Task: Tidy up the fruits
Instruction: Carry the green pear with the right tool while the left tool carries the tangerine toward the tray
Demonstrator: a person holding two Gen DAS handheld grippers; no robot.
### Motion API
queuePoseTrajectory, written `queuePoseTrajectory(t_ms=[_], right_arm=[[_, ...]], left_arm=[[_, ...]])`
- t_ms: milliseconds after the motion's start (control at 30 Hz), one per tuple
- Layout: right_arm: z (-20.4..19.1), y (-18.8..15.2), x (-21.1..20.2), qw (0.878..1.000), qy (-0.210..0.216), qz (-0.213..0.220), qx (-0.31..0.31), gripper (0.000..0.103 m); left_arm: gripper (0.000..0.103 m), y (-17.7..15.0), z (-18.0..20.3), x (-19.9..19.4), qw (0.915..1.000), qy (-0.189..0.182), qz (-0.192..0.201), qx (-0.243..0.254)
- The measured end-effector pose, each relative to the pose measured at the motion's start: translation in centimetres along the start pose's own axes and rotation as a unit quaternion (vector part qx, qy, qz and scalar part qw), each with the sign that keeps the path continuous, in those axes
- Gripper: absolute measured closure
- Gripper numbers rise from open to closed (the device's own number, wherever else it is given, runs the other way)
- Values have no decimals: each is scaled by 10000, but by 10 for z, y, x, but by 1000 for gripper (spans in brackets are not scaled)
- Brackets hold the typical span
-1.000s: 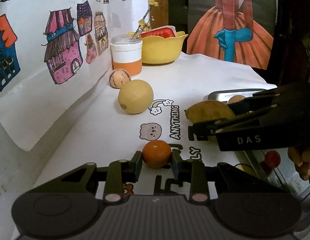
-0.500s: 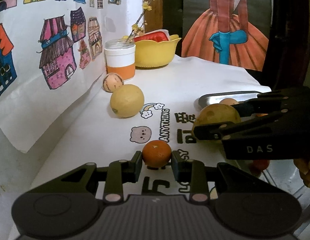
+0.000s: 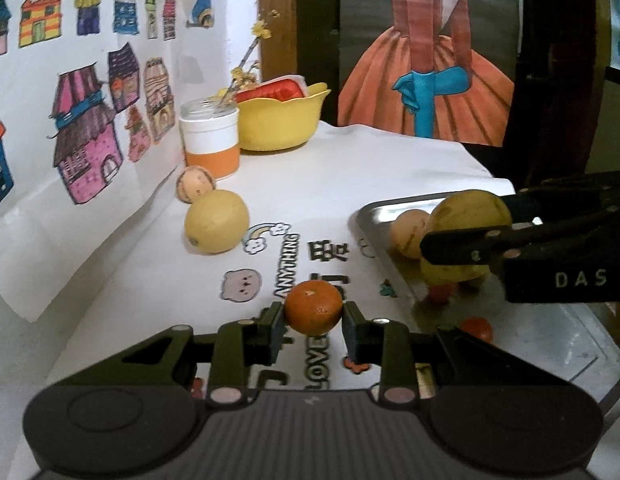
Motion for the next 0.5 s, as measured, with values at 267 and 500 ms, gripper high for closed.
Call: queuePoseTrajectory(t_ms=[267,500], right_arm=[[28,-4,-25,9994,-306,70,124,49],[48,-15,-38,9984,-519,37,241,49]], left_arm=[[69,3,31,-2,9994,-348,50,36],[69,2,61,-4,9976,-682,33,121]])
Point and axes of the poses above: each gripper's, at about its wrist camera, not at the fingertips, and x roughly the way its jaws point, z to its right, y to its top, the point moved 7 cm from there along x, roughly the way its jaws point, and after that the axes turned 11 degrees about z, right-handed, at the moved point
